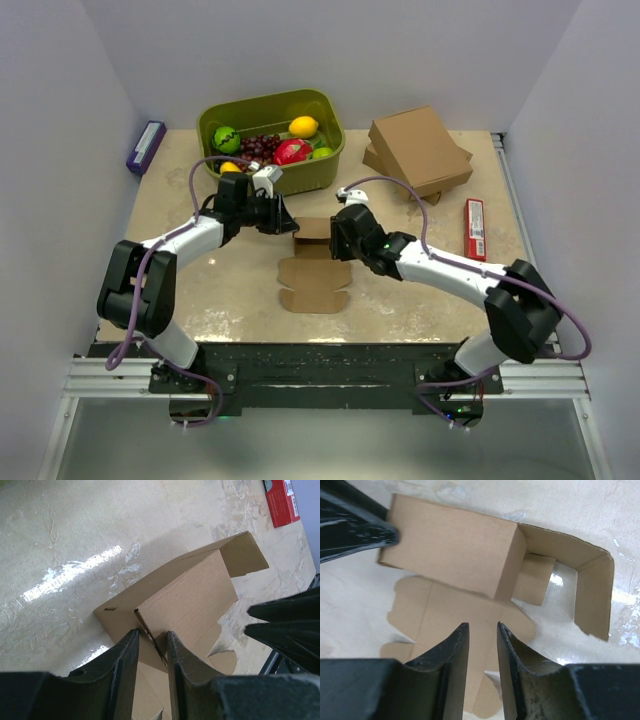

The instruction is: Fold the paper box

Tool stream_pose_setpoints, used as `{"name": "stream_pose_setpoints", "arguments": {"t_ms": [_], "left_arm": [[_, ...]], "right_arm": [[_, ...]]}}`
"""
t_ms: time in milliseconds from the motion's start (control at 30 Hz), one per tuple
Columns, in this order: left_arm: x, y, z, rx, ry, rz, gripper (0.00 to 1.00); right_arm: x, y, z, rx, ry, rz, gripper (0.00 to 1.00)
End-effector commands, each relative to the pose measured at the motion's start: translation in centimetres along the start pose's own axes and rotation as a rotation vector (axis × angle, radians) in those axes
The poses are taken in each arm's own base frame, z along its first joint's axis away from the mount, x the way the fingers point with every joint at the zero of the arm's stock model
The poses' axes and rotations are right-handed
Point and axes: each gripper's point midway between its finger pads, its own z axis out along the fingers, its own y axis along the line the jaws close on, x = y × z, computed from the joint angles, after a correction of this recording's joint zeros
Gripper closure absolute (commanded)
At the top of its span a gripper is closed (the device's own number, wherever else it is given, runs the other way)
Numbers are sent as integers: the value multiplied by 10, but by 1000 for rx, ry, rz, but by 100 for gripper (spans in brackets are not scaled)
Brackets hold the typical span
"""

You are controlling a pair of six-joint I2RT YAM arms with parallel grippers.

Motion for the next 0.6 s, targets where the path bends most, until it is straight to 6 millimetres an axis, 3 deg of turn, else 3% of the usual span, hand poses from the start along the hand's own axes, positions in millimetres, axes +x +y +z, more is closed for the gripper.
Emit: {"name": "stream_pose_setpoints", "arguments": {"t_ms": [0, 233, 567], "left_arm": [[-11, -10, -5, 15, -24, 45, 68], [-13, -9, -6, 8, -28, 49, 68], [-13, -9, -6, 10, -28, 49, 69]], "right_arm": [[-4, -1, 17, -10, 37, -21, 68], [-2, -45, 39, 61, 53, 44, 71], [3, -79, 65, 245, 58, 13, 77]]}}
